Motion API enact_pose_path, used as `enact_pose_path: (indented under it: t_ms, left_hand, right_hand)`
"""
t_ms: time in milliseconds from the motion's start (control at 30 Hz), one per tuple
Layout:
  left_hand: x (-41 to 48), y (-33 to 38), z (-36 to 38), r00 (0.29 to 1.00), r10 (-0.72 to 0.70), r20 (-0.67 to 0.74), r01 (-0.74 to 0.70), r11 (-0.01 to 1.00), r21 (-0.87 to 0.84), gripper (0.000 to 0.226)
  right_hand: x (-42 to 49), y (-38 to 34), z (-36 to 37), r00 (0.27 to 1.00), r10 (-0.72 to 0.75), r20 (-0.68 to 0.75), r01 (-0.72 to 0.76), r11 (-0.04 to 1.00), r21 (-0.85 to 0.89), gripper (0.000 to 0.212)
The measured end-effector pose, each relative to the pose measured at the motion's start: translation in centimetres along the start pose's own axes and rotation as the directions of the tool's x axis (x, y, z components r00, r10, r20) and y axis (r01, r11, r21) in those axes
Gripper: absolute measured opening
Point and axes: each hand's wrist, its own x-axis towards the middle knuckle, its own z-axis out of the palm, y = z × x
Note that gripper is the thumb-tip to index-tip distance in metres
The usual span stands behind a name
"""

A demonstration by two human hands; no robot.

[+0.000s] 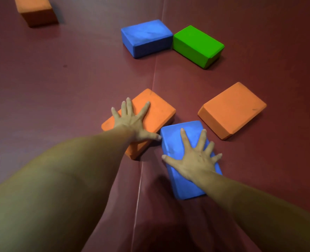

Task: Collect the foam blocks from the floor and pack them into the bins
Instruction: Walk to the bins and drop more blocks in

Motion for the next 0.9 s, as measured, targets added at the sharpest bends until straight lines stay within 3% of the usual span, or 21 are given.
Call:
enact_pose_path:
  t_ms: [200, 300, 433, 700, 900]
  left_hand:
    - [0.1, 0.1, 0.4, 0.994, -0.027, -0.102, 0.024, 0.999, -0.032, 0.129]
    - [-2.1, 0.8, -0.6, 0.983, -0.181, -0.036, 0.171, 0.968, -0.183, 0.126]
    - [-8.7, 0.2, -5.8, 0.903, -0.430, 0.009, 0.401, 0.833, -0.382, 0.124]
    - [-26.4, -6.4, -33.5, 0.725, -0.687, 0.035, 0.572, 0.574, -0.586, 0.122]
    - [-47.9, -12.5, -55.3, 0.516, -0.848, 0.118, 0.637, 0.288, -0.715, 0.123]
  right_hand:
    - [1.2, 0.9, -0.1, 0.995, -0.088, -0.049, 0.087, 0.996, -0.034, 0.105]
    - [0.9, 0.5, -2.4, 0.995, -0.081, -0.060, 0.078, 0.995, -0.055, 0.106]
    - [-2.7, -1.9, -9.5, 0.990, -0.126, -0.066, 0.123, 0.991, -0.054, 0.105]
    - [-18.0, -12.5, -36.9, 0.944, -0.328, -0.046, 0.329, 0.944, 0.028, 0.103]
    - [-37.2, -22.0, -56.6, 0.854, -0.518, -0.051, 0.520, 0.851, 0.075, 0.104]
